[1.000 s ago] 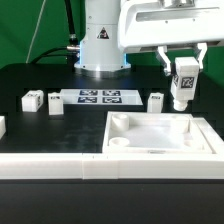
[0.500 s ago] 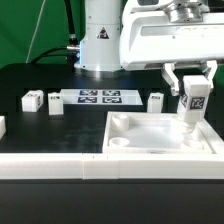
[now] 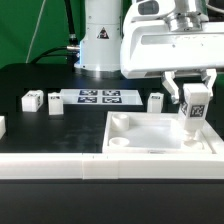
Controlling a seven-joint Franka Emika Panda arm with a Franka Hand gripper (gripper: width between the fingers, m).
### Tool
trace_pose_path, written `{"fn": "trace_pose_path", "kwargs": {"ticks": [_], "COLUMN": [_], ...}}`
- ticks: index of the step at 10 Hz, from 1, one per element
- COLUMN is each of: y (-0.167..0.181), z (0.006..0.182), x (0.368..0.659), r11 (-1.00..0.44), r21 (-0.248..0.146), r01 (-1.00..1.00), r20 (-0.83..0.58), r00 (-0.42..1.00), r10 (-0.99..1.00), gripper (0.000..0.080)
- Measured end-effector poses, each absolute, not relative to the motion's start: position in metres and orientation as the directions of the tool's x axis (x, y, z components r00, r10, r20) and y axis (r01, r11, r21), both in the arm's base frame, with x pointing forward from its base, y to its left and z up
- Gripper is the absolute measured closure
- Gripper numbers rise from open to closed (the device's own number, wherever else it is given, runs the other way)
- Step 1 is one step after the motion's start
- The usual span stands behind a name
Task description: Assemble one leg
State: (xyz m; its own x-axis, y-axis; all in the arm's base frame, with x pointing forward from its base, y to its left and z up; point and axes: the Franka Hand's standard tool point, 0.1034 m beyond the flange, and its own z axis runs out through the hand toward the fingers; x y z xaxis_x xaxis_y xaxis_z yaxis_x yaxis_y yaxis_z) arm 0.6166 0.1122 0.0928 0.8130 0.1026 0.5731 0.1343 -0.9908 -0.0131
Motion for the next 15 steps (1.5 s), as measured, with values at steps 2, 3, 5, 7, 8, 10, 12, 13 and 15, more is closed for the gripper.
{"fn": "trace_pose_path", "kwargs": {"ticks": [2,3,5,7,8,10,12,13,15], "y": [0.113,0.113,0.114,0.113,0.113,0.112,0.109,0.110,0.110], "z": [0.094,0.091,0.083,0.079,0.079,0.079,0.079,0.079,0.077], "x": [0.624,0.624,0.621,0.620,0.619,0.618,0.618,0.619,0.618], "r11": [-0.991,-0.991,-0.991,-0.991,-0.992,-0.992,-0.993,-0.993,-0.992], "r21": [-0.014,-0.011,-0.012,-0.010,-0.010,-0.011,-0.019,-0.023,-0.025], "r01": [0.134,0.133,0.134,0.133,0.130,0.127,0.120,0.120,0.121], "r20": [0.580,0.594,0.578,0.584,0.588,0.594,0.594,0.580,0.566], "r00": [0.808,0.798,0.810,0.805,0.803,0.799,0.800,0.810,0.820], "r10": [0.101,0.100,0.103,0.102,0.099,0.096,0.085,0.085,0.086], "gripper": [0.0508,0.0508,0.0508,0.0508,0.0508,0.0508,0.0508,0.0508,0.0412]}}
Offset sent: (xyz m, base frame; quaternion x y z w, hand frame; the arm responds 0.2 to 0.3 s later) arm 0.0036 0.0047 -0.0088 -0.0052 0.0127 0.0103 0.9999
